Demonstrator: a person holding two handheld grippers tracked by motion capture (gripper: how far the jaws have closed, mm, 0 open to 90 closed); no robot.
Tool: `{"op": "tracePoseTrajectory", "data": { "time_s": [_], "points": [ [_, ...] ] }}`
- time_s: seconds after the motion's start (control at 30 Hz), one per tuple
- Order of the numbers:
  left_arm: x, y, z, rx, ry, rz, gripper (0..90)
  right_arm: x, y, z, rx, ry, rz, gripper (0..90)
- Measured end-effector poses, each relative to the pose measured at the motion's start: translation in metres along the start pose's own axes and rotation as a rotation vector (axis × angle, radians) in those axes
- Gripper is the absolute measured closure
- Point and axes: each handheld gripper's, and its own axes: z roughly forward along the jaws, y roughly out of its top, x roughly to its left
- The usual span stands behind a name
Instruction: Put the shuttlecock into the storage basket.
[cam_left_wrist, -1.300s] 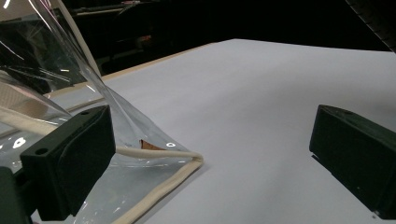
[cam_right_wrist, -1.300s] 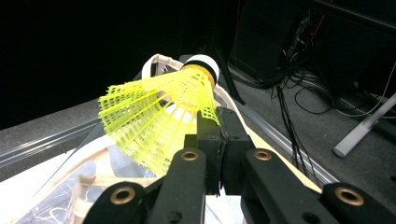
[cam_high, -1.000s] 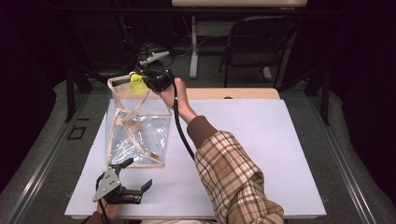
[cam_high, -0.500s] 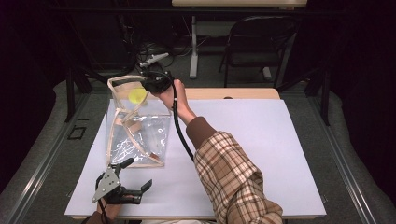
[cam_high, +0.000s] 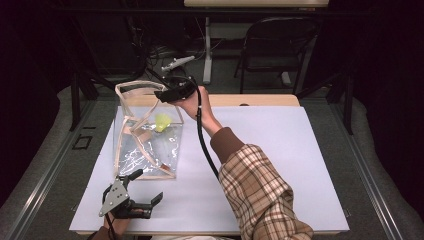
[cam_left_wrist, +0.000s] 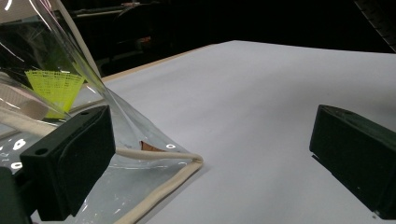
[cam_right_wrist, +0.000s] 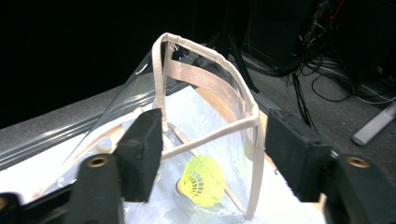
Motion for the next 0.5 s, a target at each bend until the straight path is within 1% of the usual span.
{"op": "tracePoseTrajectory", "data": {
  "time_s": [0.07, 0.2, 0.3, 0.5],
  "points": [
    [0.000, 0.000, 0.000, -0.001, 0.002, -0.002, 0.3, -0.001, -0.002, -0.005, -0.002, 0.003, -0.004, 28.5],
    [0.000, 0.000, 0.001, 0.001, 0.005, -0.005, 0.3, -0.002, -0.007, -0.013, -0.001, 0.010, -0.018, 19.7],
    [0.000, 0.000, 0.002, 0.003, 0.006, -0.005, 0.3, -0.003, -0.011, -0.019, -0.005, 0.017, -0.022, 15.3],
    [0.000, 0.000, 0.002, 0.011, 0.011, -0.003, 0.3, -0.008, -0.019, -0.030, -0.016, 0.021, -0.016, 11.7]
  ]
}}
